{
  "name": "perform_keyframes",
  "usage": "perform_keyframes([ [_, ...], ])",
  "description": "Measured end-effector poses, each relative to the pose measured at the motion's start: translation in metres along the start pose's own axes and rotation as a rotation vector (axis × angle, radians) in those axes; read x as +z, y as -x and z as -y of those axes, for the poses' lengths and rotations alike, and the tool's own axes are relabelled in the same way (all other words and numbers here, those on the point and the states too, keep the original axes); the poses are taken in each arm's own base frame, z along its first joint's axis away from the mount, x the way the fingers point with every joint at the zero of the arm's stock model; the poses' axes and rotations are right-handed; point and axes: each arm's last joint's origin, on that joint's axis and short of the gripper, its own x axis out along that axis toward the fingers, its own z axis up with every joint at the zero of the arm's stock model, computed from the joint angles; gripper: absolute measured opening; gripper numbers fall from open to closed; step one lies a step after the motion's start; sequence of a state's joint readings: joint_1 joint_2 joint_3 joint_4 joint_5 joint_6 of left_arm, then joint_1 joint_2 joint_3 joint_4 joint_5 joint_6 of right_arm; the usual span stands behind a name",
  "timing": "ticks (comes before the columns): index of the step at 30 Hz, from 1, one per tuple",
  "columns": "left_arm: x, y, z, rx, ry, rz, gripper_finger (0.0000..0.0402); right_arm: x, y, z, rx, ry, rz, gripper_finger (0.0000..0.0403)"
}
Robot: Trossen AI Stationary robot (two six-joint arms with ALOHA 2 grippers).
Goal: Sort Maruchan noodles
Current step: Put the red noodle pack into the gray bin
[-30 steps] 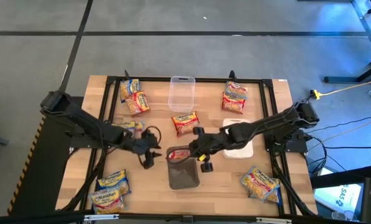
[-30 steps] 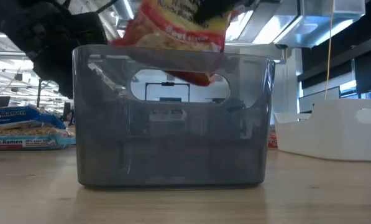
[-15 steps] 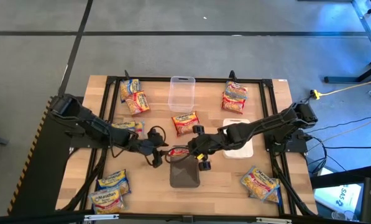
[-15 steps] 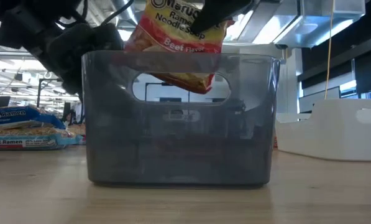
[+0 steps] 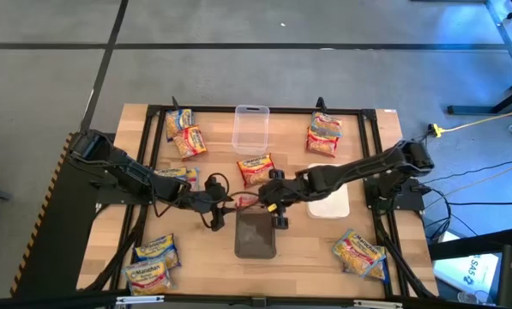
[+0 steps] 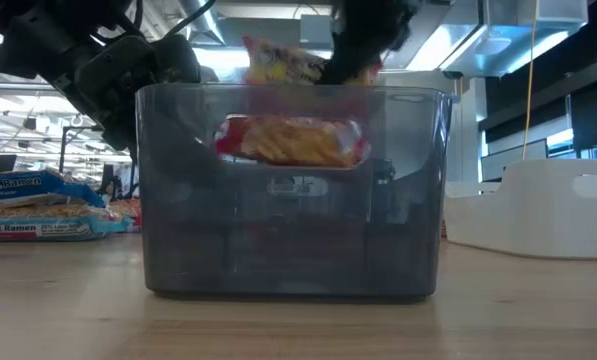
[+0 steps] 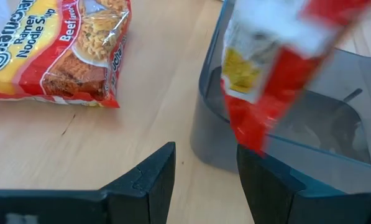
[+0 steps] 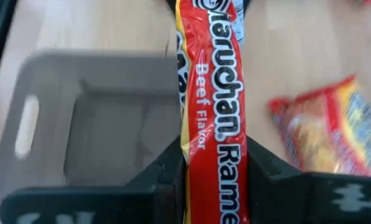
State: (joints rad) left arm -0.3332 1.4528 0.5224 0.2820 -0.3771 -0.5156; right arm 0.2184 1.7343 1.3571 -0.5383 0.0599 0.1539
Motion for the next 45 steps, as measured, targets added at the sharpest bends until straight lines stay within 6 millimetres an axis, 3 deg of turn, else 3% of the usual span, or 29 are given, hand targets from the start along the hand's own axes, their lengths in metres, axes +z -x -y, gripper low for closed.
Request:
perform_keyframes([
  [20,0.001,0.0,0.0,0.0,0.003,0.009,0.0165,-0.016,-0.049,0.0,0.009,-0.038,-0.13,0.0081],
  [28,0.001,0.0,0.0,0.0,0.003,0.009,0.0165,-0.016,-0.054,0.002,-0.004,-0.081,-0.125,0.0083],
  [31,0.001,0.0,0.0,0.0,0.001,0.009,0.0165,-0.016,-0.054,0.002,-0.003,-0.08,-0.125,0.0102],
  [38,0.001,0.0,0.0,-0.001,0.001,0.009,0.0165,-0.007,-0.047,0.004,0.018,-0.088,-0.131,0.0187],
  [45,0.001,0.0,0.0,-0.001,0.0,0.008,0.0165,-0.002,-0.041,0.008,-0.133,-0.073,-0.123,0.0223],
])
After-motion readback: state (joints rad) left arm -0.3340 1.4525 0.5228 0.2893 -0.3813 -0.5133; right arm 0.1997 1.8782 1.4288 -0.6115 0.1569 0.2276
